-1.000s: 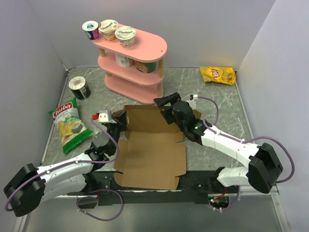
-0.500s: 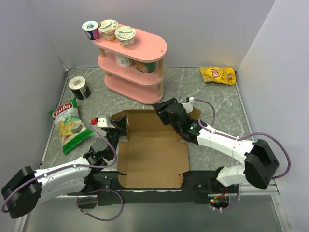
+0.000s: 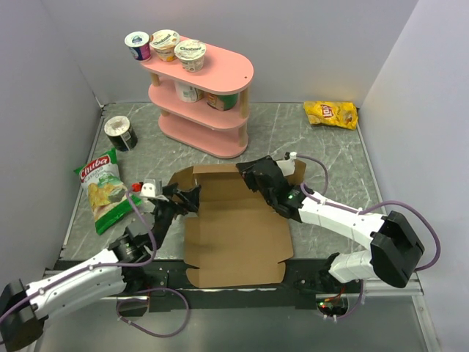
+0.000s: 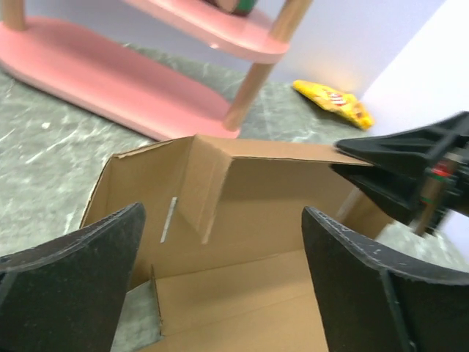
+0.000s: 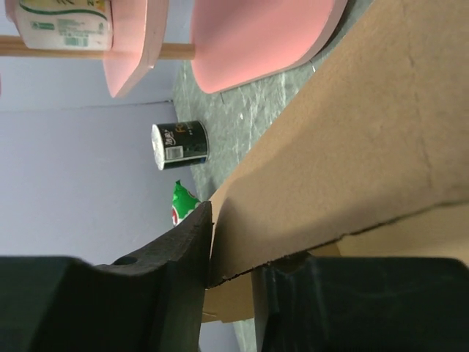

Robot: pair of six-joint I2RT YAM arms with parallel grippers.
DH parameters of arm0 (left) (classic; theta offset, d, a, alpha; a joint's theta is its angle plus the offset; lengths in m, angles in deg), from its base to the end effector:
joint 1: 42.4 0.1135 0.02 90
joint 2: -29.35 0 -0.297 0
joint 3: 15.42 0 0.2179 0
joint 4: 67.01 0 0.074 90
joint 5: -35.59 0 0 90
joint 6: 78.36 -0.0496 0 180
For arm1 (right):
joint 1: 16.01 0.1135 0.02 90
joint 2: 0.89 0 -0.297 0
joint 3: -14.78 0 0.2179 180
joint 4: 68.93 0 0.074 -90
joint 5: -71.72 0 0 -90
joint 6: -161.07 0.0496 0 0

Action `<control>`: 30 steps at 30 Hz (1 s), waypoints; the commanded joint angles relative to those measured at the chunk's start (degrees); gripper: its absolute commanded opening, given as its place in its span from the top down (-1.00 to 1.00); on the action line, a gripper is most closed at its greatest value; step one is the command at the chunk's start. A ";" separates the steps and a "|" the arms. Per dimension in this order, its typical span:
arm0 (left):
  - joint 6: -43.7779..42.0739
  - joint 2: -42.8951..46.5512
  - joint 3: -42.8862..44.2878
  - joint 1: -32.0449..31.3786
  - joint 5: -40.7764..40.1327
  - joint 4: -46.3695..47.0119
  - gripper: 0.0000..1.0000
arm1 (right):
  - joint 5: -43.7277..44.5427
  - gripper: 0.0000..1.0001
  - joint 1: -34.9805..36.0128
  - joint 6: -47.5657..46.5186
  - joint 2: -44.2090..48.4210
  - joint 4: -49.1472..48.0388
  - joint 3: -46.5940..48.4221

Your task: Fold the paper box

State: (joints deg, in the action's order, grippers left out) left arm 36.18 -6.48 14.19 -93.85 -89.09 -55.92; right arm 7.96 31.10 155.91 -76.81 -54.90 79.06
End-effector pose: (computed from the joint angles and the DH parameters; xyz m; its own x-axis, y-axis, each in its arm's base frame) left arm 0.0907 -0.0686 0.2735 -0.0722 -0.4574 -0.8863 0.2856 0.8419 -0.4578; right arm 0.1984 0.1814 0.3063 -0.4109 0.8702 -0.2718 0.2589 0.3973 0.8804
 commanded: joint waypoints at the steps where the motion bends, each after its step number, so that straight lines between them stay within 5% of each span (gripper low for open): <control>1: -2.82 5.33 3.32 -0.24 7.16 -7.20 -0.93 | 3.90 0.38 0.26 0.41 2.00 1.25 -2.15; 5: -6.42 7.45 8.07 -0.15 14.71 -12.12 -0.95 | 4.78 0.42 0.26 0.07 2.44 0.99 -2.59; 10: -6.60 -1.68 22.30 3.27 19.45 -19.68 -0.99 | 5.40 0.51 0.26 -0.46 2.35 0.38 -3.73; 15: 0.41 -8.28 27.76 21.17 23.60 -22.23 -0.92 | 7.33 0.58 0.26 -0.99 3.76 0.02 -5.75; 21: 10.88 -16.71 27.17 44.04 37.81 -23.30 -0.93 | 8.39 0.61 0.17 -2.48 4.73 1.25 -5.40; 30: 11.77 -24.45 16.62 46.25 47.85 -10.20 -0.98 | 9.09 0.61 0.08 -2.84 5.43 0.73 -6.02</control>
State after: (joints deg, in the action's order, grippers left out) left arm 46.41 -29.98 33.45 -47.51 -48.72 -73.87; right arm 13.73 31.10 155.91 -72.57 -57.63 74.20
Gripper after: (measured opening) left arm 0.987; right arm 0.204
